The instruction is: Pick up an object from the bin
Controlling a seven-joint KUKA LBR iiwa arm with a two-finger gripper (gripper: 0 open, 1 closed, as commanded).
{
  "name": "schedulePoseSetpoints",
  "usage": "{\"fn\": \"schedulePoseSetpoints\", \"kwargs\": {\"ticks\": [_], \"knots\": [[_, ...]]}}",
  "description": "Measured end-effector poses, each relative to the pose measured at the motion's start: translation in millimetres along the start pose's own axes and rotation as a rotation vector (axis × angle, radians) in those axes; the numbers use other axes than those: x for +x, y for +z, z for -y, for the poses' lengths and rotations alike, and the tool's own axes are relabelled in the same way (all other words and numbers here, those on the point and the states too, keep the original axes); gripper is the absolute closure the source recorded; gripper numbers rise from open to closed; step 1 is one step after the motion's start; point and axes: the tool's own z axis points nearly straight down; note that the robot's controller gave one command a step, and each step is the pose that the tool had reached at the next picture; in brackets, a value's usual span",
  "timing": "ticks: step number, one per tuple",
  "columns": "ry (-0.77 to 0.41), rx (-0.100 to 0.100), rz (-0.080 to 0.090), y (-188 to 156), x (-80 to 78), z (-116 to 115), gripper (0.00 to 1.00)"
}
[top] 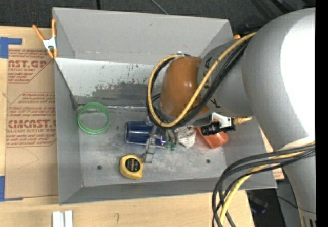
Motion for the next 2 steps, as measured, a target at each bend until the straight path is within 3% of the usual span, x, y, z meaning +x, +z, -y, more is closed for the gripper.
{"fn": "schedulePoseSetpoints", "kwargs": {"ticks": [1, 2], "knots": [[0.089, -0.012, 0.024, 17.5, -6.9, -1.8, 1.00], [0.097, -0.012, 0.024, 16.7, -6.1, -1.7, 1.00]]}}
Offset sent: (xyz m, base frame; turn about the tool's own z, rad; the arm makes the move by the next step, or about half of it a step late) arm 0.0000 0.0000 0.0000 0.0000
